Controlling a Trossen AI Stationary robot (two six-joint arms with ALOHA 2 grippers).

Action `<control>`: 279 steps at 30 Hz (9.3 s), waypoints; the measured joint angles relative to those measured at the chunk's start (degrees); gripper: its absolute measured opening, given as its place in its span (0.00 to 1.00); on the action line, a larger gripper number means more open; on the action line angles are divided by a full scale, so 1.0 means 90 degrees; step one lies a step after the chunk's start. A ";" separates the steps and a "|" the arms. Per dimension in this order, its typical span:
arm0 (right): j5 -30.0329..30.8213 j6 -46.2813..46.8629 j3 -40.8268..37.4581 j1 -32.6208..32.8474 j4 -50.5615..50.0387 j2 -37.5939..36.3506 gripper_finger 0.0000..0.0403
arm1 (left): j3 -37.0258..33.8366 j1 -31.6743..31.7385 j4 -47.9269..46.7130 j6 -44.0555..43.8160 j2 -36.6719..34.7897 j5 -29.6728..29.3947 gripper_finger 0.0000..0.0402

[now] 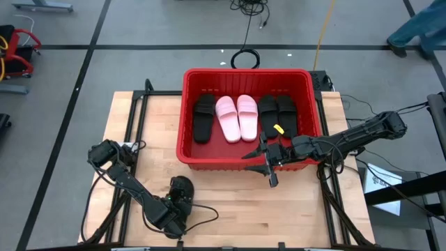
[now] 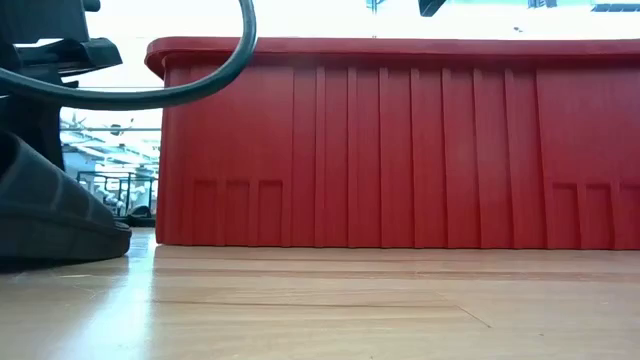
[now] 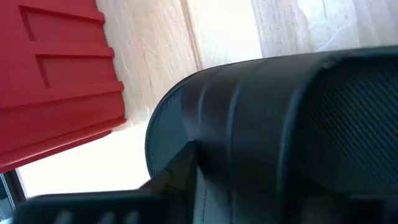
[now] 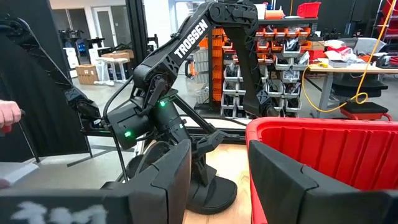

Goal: Pick and place slides into bin
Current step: Put the black slide into the red bin

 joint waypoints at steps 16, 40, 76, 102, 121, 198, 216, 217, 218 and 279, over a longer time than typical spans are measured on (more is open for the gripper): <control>0.0002 -0.0118 0.0000 0.0000 -0.0001 0.0000 0.37 | 0.0528 0.0055 -0.0511 -0.0002 0.0000 0.0210 0.01; 0.0002 -0.0119 0.0000 0.0000 -0.0005 0.0000 0.37 | 0.2844 -0.0214 -0.3051 0.0412 0.0000 -0.0698 0.01; 0.0087 -0.0284 0.0000 -0.0263 -0.0152 -0.0029 0.37 | 0.3383 0.1498 -0.2922 0.3574 -0.2496 -0.2605 0.01; 0.1821 -0.0982 0.0002 -0.2369 -0.1705 -0.1175 0.37 | 0.3373 0.5962 0.0086 0.7713 -0.2705 0.0030 0.01; 0.0287 -0.1141 0.0002 -0.4243 -0.1528 -0.1083 0.37 | 0.1695 0.7823 0.2765 0.8485 -0.2480 0.1916 0.01; 0.0279 -0.1540 0.0002 -0.4585 -0.1392 -0.0991 0.37 | -0.0107 0.8454 0.4415 0.7645 -0.0573 0.0444 0.19; 0.0279 -0.1591 0.0002 -0.4587 -0.1434 -0.0991 0.37 | -0.0131 0.8216 0.3610 0.7413 -0.0759 0.0160 0.47; 0.0279 -0.1583 0.0002 -0.4588 -0.1438 -0.0991 0.37 | -0.0137 0.8193 0.3573 0.7392 -0.0815 0.0169 0.47; 0.0279 -0.1581 0.0002 -0.4585 -0.1438 -0.0991 0.37 | -0.0140 0.8174 0.3524 0.7358 -0.0889 0.0191 0.47; 0.0279 -0.1450 0.0000 -0.4585 -0.1517 -0.0560 0.37 | -0.0117 0.7239 0.2922 0.6906 -0.1827 0.0115 0.46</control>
